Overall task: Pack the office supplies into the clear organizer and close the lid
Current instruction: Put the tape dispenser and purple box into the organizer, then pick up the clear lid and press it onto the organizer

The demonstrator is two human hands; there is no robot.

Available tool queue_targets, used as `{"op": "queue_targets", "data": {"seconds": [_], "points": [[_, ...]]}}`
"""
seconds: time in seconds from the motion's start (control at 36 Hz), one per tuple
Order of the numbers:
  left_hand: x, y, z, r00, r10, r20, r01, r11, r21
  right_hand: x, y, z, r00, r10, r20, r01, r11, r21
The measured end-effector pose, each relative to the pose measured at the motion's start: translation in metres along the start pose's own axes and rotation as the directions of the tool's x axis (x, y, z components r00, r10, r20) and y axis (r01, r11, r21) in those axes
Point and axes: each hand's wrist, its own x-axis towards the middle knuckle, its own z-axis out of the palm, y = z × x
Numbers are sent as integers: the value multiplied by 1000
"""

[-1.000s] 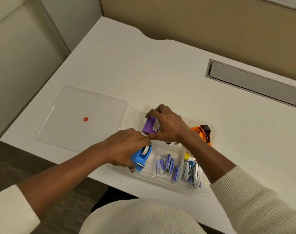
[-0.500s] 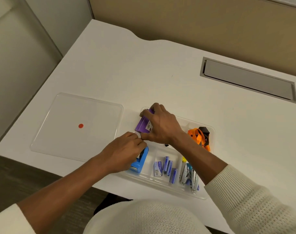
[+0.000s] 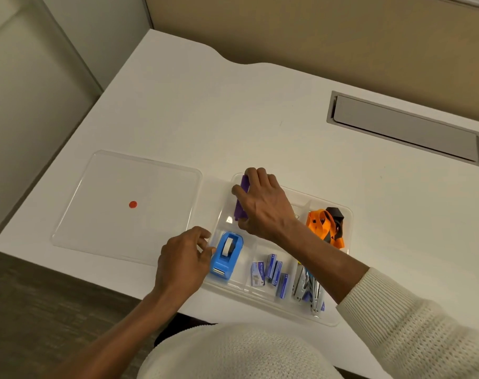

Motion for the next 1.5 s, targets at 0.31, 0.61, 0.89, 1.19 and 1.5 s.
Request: {"op": "queue_targets", "data": {"seconds": [0.31, 0.61, 0.89, 1.19, 1.5], "points": [[3, -6, 4, 999, -44, 0, 43, 998, -35, 0, 1, 0, 998, -6, 67, 3, 999, 51], [5, -7, 5, 999, -50, 4, 50, 998, -38, -2, 1, 20, 989, 6, 145, -17, 997, 76], [8, -6, 4, 996, -77, 42, 78, 997, -24, -2, 2, 21, 998, 48, 34, -51, 994, 97], [31, -37, -49, 971, -232, -56, 232, 973, -4, 32, -42, -26, 954, 268, -131, -126, 760, 638], [117, -125, -134, 867, -383, -320, 460, 861, 215, 69, -123, -32, 798, 287, 530, -603, 384, 700]]}}
